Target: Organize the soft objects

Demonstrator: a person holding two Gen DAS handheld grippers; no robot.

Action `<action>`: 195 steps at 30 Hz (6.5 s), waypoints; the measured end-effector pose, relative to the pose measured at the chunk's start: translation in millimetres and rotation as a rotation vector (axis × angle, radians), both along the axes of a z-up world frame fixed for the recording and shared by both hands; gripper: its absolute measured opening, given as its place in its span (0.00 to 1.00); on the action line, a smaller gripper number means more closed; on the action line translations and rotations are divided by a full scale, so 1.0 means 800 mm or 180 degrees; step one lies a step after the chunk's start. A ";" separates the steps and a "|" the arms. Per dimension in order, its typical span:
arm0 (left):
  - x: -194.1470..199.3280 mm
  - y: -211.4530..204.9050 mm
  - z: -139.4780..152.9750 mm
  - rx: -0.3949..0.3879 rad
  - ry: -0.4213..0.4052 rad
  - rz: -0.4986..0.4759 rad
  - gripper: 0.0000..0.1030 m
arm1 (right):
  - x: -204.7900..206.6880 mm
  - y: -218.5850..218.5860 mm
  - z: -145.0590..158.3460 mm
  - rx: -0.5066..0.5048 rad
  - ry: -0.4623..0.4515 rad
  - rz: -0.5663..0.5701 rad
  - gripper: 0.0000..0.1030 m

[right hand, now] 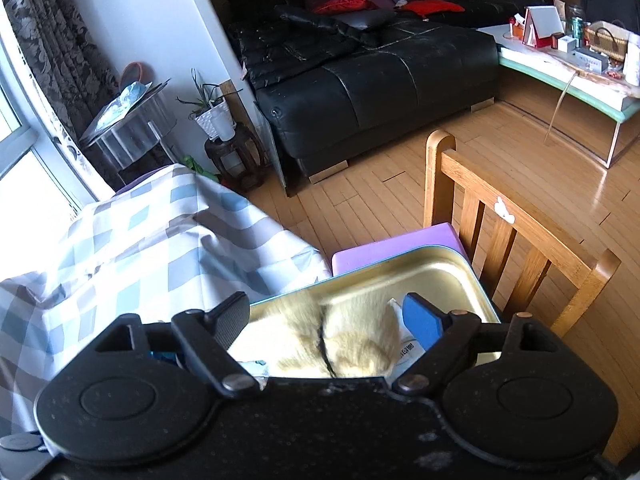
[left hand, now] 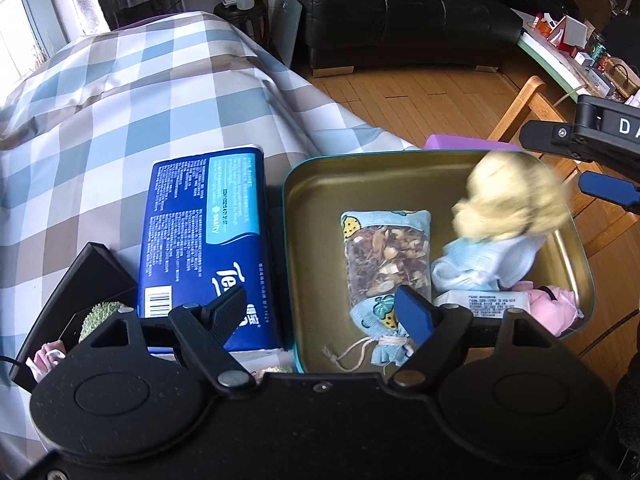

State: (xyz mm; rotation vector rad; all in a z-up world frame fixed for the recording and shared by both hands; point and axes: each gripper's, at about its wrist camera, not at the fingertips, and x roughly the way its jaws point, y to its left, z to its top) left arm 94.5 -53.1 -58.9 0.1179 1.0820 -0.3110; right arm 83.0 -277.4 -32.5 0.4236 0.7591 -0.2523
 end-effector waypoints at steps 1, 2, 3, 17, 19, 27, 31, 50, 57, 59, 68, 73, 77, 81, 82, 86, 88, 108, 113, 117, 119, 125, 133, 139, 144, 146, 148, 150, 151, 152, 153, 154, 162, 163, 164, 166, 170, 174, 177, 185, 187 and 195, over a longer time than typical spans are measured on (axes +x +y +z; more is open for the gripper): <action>-0.001 0.002 0.000 -0.0004 0.0001 0.0004 0.74 | -0.001 0.000 0.000 -0.0002 0.0012 -0.0002 0.81; -0.002 0.004 -0.001 -0.0010 0.0003 0.0004 0.74 | -0.002 0.000 0.000 -0.0009 0.0025 -0.0008 0.81; -0.002 0.005 -0.001 -0.0017 0.0004 0.0007 0.74 | -0.004 0.001 0.000 -0.0016 0.0036 -0.0015 0.81; -0.012 0.035 0.013 0.0010 -0.0067 0.0132 0.74 | -0.006 0.017 0.003 -0.0085 0.0125 0.0077 0.81; -0.014 0.044 0.018 0.0019 -0.0079 0.0181 0.74 | -0.004 0.022 0.007 -0.0114 0.0122 0.0132 0.81; -0.023 0.103 0.047 0.0052 -0.0226 0.0500 0.77 | 0.002 0.061 0.056 -0.0308 -0.0015 0.0490 0.82; -0.033 0.135 0.066 0.0054 -0.0349 0.0676 0.83 | 0.003 0.080 0.091 -0.0353 -0.0095 0.0664 0.83; -0.093 0.227 0.103 0.0263 -0.0706 0.1100 0.89 | -0.037 0.165 0.278 -0.0801 -0.0029 0.1591 0.87; -0.095 0.233 0.110 0.0327 -0.0881 0.1121 0.96 | -0.081 0.190 0.305 -0.0822 0.0029 0.1790 0.90; -0.095 0.233 0.106 0.0353 -0.0910 0.1130 0.96 | -0.091 0.199 0.300 -0.0814 0.0074 0.1814 0.90; -0.075 0.245 0.061 0.0291 -0.0608 0.1058 0.96 | -0.141 0.255 0.209 -0.0671 0.0120 0.1659 0.90; -0.063 0.259 0.036 0.0186 -0.0435 0.1027 0.96 | -0.152 0.271 0.108 -0.0134 0.0245 0.1109 0.90; -0.053 0.271 0.024 0.0156 -0.0402 0.1003 0.96 | -0.155 0.285 0.035 0.0082 0.0456 0.0804 0.90; -0.040 0.281 0.012 0.0127 -0.0391 0.1000 0.96 | -0.156 0.328 -0.001 -0.0412 0.0466 0.0988 0.90; -0.038 0.282 0.009 0.0119 -0.0407 0.0999 0.96 | -0.157 0.339 -0.006 -0.0547 0.0429 0.1034 0.90; -0.039 0.283 -0.001 0.0074 -0.0485 0.0997 0.96 | -0.151 0.370 -0.030 -0.0732 0.0392 0.1298 0.90; -0.041 0.280 -0.004 0.0083 -0.0537 0.0966 0.96 | -0.150 0.381 -0.043 -0.0753 0.0374 0.1330 0.92; -0.042 0.265 -0.024 -0.0080 -0.0474 0.0760 0.96 | -0.101 0.395 -0.130 -0.0375 0.0849 0.1399 0.65; -0.039 0.262 -0.030 -0.0174 -0.0347 0.0636 0.96 | -0.103 0.402 -0.126 -0.0312 0.0839 0.1560 0.38; -0.041 0.254 -0.034 -0.0132 -0.0307 0.0530 0.96 | -0.105 0.403 -0.123 -0.0287 0.0886 0.1586 0.37; -0.041 0.250 -0.037 -0.0106 -0.0270 0.0494 0.96 | -0.105 0.399 -0.122 -0.0213 0.0934 0.1569 0.37; -0.037 0.243 -0.047 -0.0011 -0.0125 0.0444 0.95 | -0.110 0.388 -0.116 -0.0143 0.1063 0.1551 0.37; -0.026 0.233 -0.062 0.0038 0.0128 0.0396 0.95 | -0.112 0.377 -0.121 -0.0126 0.1181 0.1551 0.38; -0.023 0.214 -0.068 0.0263 0.0134 0.0399 0.95 | -0.108 0.372 -0.130 -0.0152 0.1057 0.1508 0.66; -0.025 0.211 -0.065 0.0327 0.0084 0.0459 0.88 | -0.099 0.363 -0.136 -0.0121 0.1035 0.1413 0.69; -0.027 0.210 -0.062 0.0348 0.0046 0.0471 0.79 | -0.099 0.358 -0.135 -0.0059 0.1023 0.1396 0.67; -0.030 0.208 -0.060 0.0397 0.0005 0.0479 0.70 | -0.096 0.354 -0.137 -0.0012 0.0994 0.1429 0.55; -0.031 0.209 -0.059 0.0333 0.0041 0.0458 0.59 | -0.100 0.355 -0.133 0.0057 0.0993 0.1465 0.42; -0.032 0.209 -0.059 0.0333 0.0035 0.0487 0.59 | -0.101 0.354 -0.131 0.0061 0.0980 0.1468 0.42; -0.034 0.209 -0.058 0.0333 0.0034 0.0503 0.58 | -0.102 0.353 -0.129 0.0055 0.0967 0.1475 0.41; -0.035 0.210 -0.057 0.0335 0.0031 0.0517 0.57 | -0.102 0.352 -0.128 0.0053 0.0958 0.1476 0.41; -0.036 0.210 -0.056 0.0333 0.0030 0.0533 0.57 | -0.103 0.349 -0.125 0.0065 0.0952 0.1465 0.41; -0.047 0.220 -0.041 0.0238 0.0042 0.0683 0.56 | -0.116 0.326 -0.100 0.0211 0.0805 0.1372 0.41; -0.050 0.222 -0.037 0.0233 0.0029 0.0699 0.56 | -0.117 0.323 -0.097 0.0239 0.0791 0.1355 0.41; -0.052 0.223 -0.034 0.0234 0.0013 0.0711 0.56 | -0.117 0.320 -0.094 0.0271 0.0778 0.1340 0.41; -0.057 0.227 -0.025 0.0230 -0.0031 0.0737 0.56 | -0.117 0.320 -0.082 0.0317 0.0754 0.1318 0.41; -0.060 0.237 0.000 0.0128 -0.0109 0.0827 0.56 | -0.120 0.308 -0.047 0.0317 0.0593 0.1256 0.41; -0.054 0.239 0.027 0.0075 -0.0212 0.0831 0.56 | -0.126 0.284 0.001 0.0319 0.0360 0.1090 0.41; -0.049 0.228 0.047 0.0089 -0.0312 0.0735 0.56 | -0.128 0.252 0.043 0.0367 0.0248 0.0904 0.41; -0.039 0.163 0.097 -0.0001 -0.0556 0.0272 0.56 | -0.139 0.162 0.149 0.0364 -0.0100 0.0556 0.41; -0.038 0.144 0.105 -0.0052 -0.0584 0.0151 0.56 | -0.140 0.143 0.169 0.0294 -0.0135 0.0551 0.41; -0.034 0.079 0.125 -0.0237 -0.0602 -0.0238 0.57 | -0.118 0.068 0.215 0.0565 -0.0022 0.0661 0.41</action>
